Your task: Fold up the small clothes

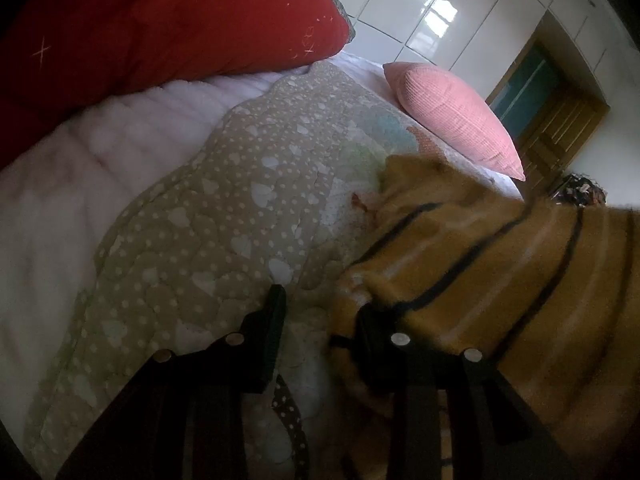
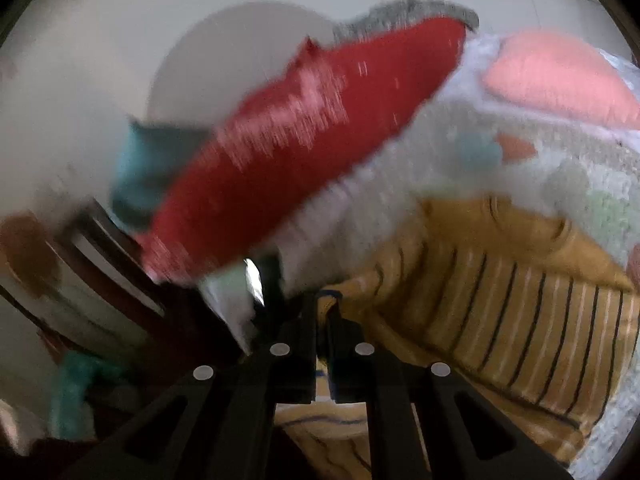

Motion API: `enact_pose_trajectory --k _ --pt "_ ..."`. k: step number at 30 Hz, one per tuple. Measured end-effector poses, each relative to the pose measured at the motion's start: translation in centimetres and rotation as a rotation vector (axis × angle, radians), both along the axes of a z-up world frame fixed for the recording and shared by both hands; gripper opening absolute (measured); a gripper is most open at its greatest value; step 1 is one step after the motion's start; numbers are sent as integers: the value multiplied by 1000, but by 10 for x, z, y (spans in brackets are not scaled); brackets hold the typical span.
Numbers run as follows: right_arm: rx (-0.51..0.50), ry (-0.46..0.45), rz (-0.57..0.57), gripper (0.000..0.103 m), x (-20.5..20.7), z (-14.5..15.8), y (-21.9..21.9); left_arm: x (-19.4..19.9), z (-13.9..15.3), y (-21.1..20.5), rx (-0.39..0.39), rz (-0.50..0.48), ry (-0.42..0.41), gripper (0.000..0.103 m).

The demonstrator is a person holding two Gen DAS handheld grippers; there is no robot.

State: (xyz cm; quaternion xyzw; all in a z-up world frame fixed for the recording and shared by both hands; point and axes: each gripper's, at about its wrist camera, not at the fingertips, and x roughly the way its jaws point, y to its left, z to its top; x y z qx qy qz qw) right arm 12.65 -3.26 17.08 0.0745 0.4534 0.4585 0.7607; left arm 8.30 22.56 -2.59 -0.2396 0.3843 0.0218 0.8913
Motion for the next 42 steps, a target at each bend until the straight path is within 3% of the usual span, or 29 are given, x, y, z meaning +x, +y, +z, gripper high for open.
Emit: enact_pose_trajectory --k 3,5,9,11,13,16,17,23,26,30,33,35,42 --pt "-72 -74 -84 5 28 6 -18 -1 0 0 -1 1 -1 34" --pt "-213 -100 -168 5 46 -13 -29 -1 0 0 -1 1 -2 34" --pt "-640 -238 -391 7 69 -65 -55 -1 0 -1 3 1 0 34" --pt "-703 -243 -445 8 70 -82 -78 0 0 -1 5 2 2 34" --pt "-668 -205 -480 15 66 -88 -102 -1 1 -2 8 2 3 34" --pt "-576 -159 -493 55 55 -90 -126 0 1 -2 11 2 4 34" --pt "-527 -137 -476 64 49 -92 -129 0 1 -3 12 3 4 34" --pt "-387 -82 -357 72 38 -111 -89 1 2 -5 27 6 8 34" --pt "-301 22 -332 72 49 -133 -60 0 2 -5 24 7 7 34" --pt "-200 174 -398 70 70 -168 -36 0 1 -4 20 7 5 34" --pt "-140 269 -409 17 80 -183 -31 0 1 -4 19 7 5 34" --pt "-156 230 -383 13 76 -174 -29 0 1 -4 19 7 5 34" --pt "-253 -99 -152 12 20 -74 -60 0 1 -4 18 8 4 34"
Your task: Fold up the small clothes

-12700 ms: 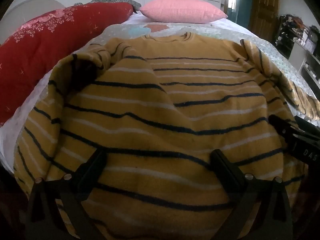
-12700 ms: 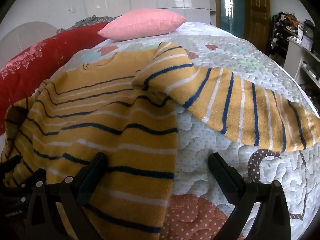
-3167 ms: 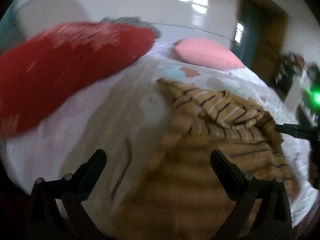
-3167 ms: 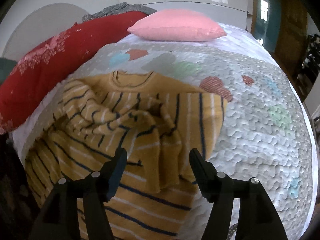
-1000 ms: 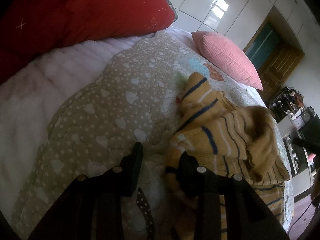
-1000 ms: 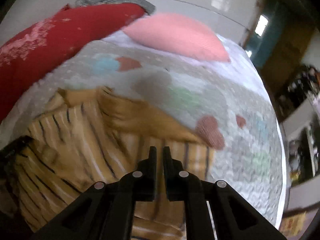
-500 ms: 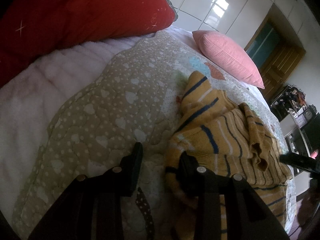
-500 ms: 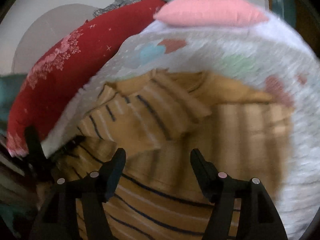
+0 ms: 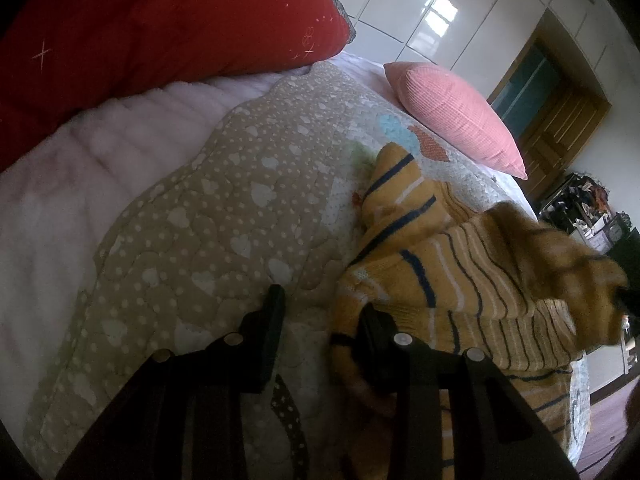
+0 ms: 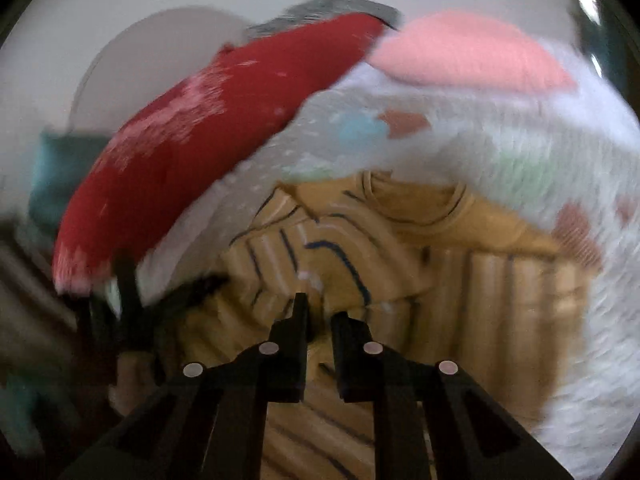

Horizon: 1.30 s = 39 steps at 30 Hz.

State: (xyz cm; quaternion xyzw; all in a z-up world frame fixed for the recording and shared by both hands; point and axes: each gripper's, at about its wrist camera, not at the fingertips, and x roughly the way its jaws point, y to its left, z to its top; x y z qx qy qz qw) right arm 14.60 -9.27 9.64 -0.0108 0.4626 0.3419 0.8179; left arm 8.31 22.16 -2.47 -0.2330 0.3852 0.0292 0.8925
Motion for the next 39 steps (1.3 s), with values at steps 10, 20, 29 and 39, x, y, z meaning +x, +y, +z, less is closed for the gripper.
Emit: enact_pose_trajectory --k 10,20,29,39 --pt "-652 -156 -268 17 -10 -29 -107 -1 1 -1 5 2 1 34" --pt "-310 -112 -260 56 6 -19 -69 -2 -1 2 -26 0 -14 34" --pt "-187 54 -56 56 54 -80 60 -6 -3 10 -91 -4 -46 35" --pt "-367 -33 31 4 60 -83 116 -5 -3 11 -100 -6 -54 36"
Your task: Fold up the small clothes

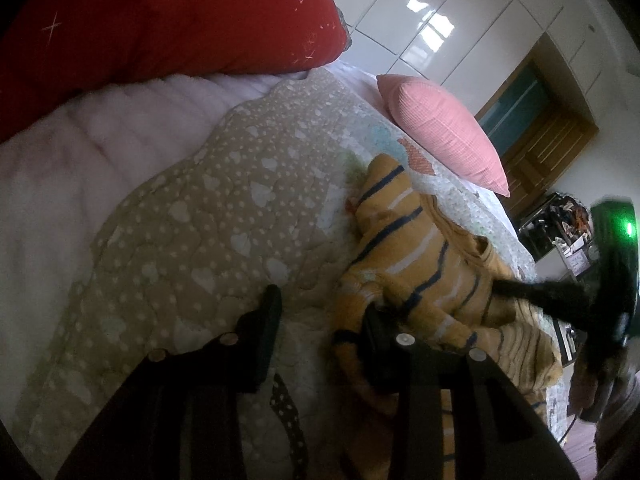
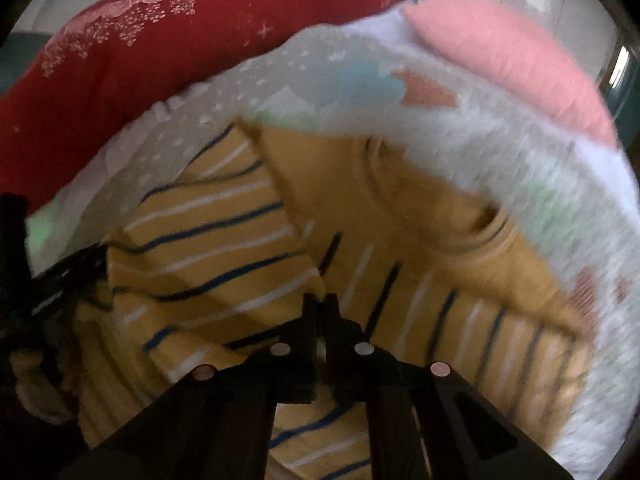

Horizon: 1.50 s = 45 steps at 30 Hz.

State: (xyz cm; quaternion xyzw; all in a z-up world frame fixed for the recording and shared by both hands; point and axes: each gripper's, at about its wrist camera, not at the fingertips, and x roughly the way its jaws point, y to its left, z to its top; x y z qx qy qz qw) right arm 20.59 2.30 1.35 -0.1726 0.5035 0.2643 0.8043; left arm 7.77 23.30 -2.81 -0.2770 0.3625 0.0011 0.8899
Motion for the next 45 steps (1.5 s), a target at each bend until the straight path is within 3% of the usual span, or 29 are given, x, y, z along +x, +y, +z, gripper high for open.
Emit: enact_pose_trajectory --k 4,7,9,10,11,13,16,19,21,24,25,27,30,34,37,39,45 --pt "-105 -119 -32 5 16 4 24 -2 0 1 -6 1 -5 36" --pt "-147 -119 -40 8 18 -1 35 -2 -1 1 -14 2 -7 36" --pt "-111 -124 -40 16 7 9 25 -2 -1 1 -15 2 -6 36" --pt "-77 -116 -43 28 -3 16 15 -2 -1 1 -15 2 -6 36" --pt "-49 -103 -50 38 -13 21 4 -2 -1 1 -15 2 -6 36" --pt "20 -34 -66 44 -36 27 -26 -2 -1 1 -13 3 -6 36" --pt "40 49 -119 44 -67 19 -82 -4 0 -1 -7 1 -4 37" --pt "4 64 -235 45 -89 7 -146 -5 2 -2 4 -20 33 37" --pt "3 82 -341 45 -102 1 -193 -16 11 -12 95 -50 84 39" --pt "57 93 -456 47 -131 2 -257 -46 21 -21 146 -53 100 56" --pt "98 97 -479 51 -145 4 -274 -60 24 -20 126 -48 88 64" --pt "203 107 -492 55 -171 4 -294 -85 27 -14 82 -31 71 71" --pt "346 134 -470 58 -203 -4 -298 -112 27 -3 57 9 74 72" --pt "446 177 -413 59 -231 -28 -273 -133 18 5 -2 1 70 72" --pt "507 161 -415 69 -244 -38 -260 -148 14 -1 -21 -36 54 72" --pt "598 192 -398 69 -251 -41 -255 -160 13 -9 -39 -64 40 72" --pt "715 287 -368 69 -270 -61 -247 -191 -6 -33 -190 -183 4 72"
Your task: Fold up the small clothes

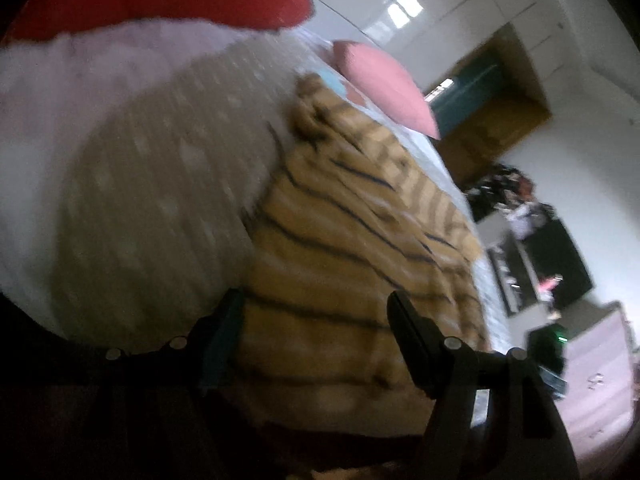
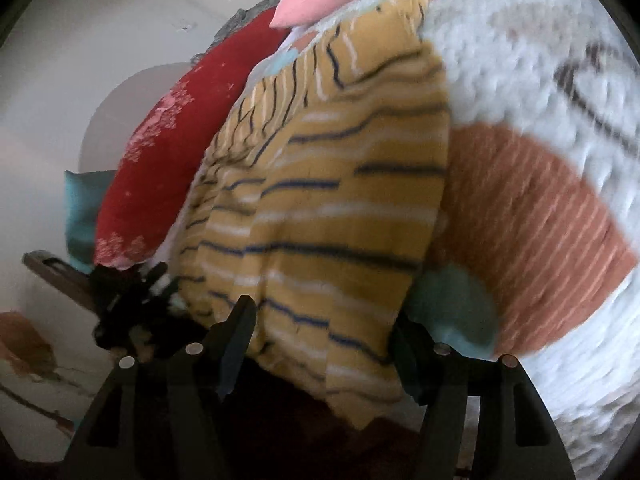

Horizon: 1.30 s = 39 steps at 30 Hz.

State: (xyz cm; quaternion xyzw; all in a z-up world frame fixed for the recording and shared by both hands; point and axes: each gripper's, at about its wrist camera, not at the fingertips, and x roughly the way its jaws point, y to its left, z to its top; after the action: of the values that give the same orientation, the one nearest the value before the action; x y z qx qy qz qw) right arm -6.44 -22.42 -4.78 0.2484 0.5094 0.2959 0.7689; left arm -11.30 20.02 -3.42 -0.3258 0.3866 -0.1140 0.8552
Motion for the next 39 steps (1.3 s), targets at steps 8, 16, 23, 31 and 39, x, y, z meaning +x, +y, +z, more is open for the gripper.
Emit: enact_pose_trajectory --k 8,16,23,31,39 --pt "78 22 4 69 -16 -18 1 -12 -30 -24 -108 -56 27 72" --pt "29 82 106 68 -36 -46 27 -17 -50 -40 -103 -19 119 30" --pt "-73 -8 123 14 -43 -23 39 -46 -8 -47 -71 41 55 10" --pt "-29 -179 132 13 -34 58 33 -33 53 -50 -129 42 -62 10" --pt "17 -245 56 12 16 104 28 30 86 -32 -144 67 -73 10"
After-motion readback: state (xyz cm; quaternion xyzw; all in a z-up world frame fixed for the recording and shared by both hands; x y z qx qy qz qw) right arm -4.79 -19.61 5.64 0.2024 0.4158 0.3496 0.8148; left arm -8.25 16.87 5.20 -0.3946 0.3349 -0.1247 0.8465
